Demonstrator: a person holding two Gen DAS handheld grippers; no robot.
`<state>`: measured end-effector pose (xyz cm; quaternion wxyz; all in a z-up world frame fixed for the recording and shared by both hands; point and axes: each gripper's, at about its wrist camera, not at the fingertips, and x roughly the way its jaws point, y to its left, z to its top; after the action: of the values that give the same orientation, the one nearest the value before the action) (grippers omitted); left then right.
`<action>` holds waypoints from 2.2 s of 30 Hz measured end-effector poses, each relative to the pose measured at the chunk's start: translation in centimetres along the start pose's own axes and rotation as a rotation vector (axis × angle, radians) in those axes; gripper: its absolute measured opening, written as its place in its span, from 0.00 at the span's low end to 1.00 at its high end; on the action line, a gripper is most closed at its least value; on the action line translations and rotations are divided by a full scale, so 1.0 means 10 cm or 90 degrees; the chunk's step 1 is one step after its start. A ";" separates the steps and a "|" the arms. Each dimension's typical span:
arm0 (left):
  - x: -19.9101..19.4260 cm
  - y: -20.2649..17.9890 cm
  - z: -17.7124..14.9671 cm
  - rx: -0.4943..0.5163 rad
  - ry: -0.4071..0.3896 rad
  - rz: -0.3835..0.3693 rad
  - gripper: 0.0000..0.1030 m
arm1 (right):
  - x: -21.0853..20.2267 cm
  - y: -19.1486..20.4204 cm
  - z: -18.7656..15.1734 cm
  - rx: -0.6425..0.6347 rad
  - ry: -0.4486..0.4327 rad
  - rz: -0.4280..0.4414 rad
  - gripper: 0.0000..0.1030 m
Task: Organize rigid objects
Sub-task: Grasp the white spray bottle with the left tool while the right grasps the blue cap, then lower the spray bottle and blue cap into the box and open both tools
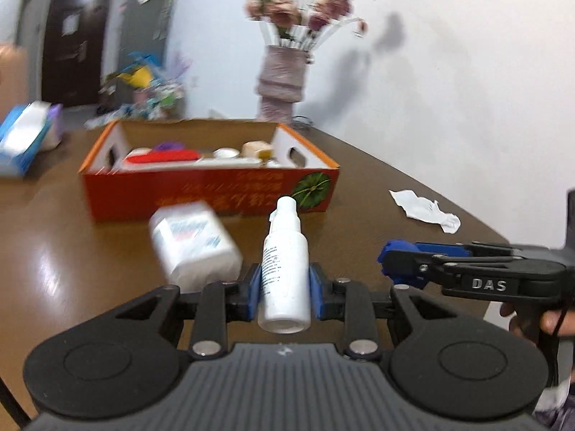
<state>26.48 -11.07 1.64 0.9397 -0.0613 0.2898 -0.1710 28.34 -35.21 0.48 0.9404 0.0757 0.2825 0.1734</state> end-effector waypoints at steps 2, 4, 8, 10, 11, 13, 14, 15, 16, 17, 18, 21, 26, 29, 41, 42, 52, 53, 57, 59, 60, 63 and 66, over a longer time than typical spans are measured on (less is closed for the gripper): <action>-0.14 0.10 -0.06 -0.043 0.008 -0.021 0.27 | -0.13 0.11 -0.04 -0.004 -0.008 0.006 0.50; -0.31 0.14 -0.11 -0.056 0.002 -0.025 0.27 | -0.25 0.22 -0.07 -0.011 -0.016 0.010 0.50; -0.71 0.16 -0.18 -0.054 -0.042 -0.033 0.27 | -0.51 0.44 -0.16 -0.024 -0.035 0.014 0.50; -0.88 0.16 -0.22 -0.056 -0.059 -0.035 0.27 | -0.62 0.52 -0.19 -0.029 -0.042 0.016 0.50; -0.95 0.15 -0.24 -0.056 -0.067 -0.037 0.27 | -0.68 0.57 -0.22 -0.032 -0.046 0.016 0.50; -1.06 0.15 -0.29 -0.059 -0.080 -0.041 0.27 | -0.75 0.64 -0.26 -0.039 -0.048 0.017 0.50; -1.10 0.15 -0.31 -0.061 -0.083 -0.043 0.27 | -0.79 0.67 -0.30 -0.045 -0.046 0.016 0.50; -1.13 0.15 -0.33 -0.063 -0.086 -0.046 0.27 | -0.81 0.68 -0.32 -0.048 -0.045 0.015 0.50; -1.15 0.14 -0.36 -0.066 -0.086 -0.045 0.27 | -0.84 0.70 -0.36 -0.050 -0.041 0.012 0.50; -1.15 0.14 -0.38 -0.068 -0.085 -0.043 0.27 | -0.85 0.71 -0.38 -0.050 -0.038 0.010 0.50; -1.15 0.14 -0.40 -0.070 -0.082 -0.042 0.27 | -0.85 0.70 -0.40 -0.049 -0.036 0.009 0.50; -1.18 0.19 -0.43 -0.080 -0.078 -0.047 0.27 | -0.84 0.69 -0.41 -0.045 -0.034 0.007 0.50; -1.13 0.32 -0.32 -0.085 -0.092 -0.046 0.27 | -0.69 0.70 -0.32 -0.058 -0.029 0.004 0.50; -0.96 0.35 -0.10 -0.038 -0.092 -0.034 0.27 | -0.51 0.66 -0.18 -0.068 -0.022 0.000 0.50; 0.35 0.85 1.07 0.085 -0.051 -0.008 0.27 | 0.72 0.42 0.92 -0.061 -0.050 0.011 0.50; 0.49 0.90 1.14 0.082 -0.039 -0.008 0.27 | 0.85 0.39 0.99 -0.055 -0.045 0.014 0.50; 1.52 1.24 1.26 0.075 0.032 -0.006 0.28 | 2.09 0.15 1.37 -0.035 0.020 -0.030 0.50; 1.57 1.27 1.23 0.078 0.034 -0.003 0.28 | 2.18 0.12 1.37 -0.034 0.029 -0.035 0.50; 1.71 1.40 1.17 0.086 0.045 0.024 0.40 | 2.36 0.06 1.30 -0.044 0.025 -0.082 0.51; 1.69 1.47 1.19 0.074 0.040 0.033 0.44 | 2.39 0.04 1.26 -0.046 -0.005 -0.111 0.59; 1.68 1.51 1.22 0.066 0.038 0.034 0.46 | 2.38 0.03 1.25 -0.040 -0.017 -0.119 0.62; 1.62 1.59 1.26 0.043 0.026 0.044 0.48 | 2.33 -0.03 1.25 -0.016 -0.042 -0.109 0.63; 1.59 1.61 1.30 0.032 0.023 0.056 0.48 | 2.26 -0.09 1.24 0.007 -0.065 -0.106 0.63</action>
<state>50.72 -1.47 0.56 0.9422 -0.0216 0.3046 -0.1380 53.11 -28.25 -0.82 0.9643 0.0656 0.2406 0.0893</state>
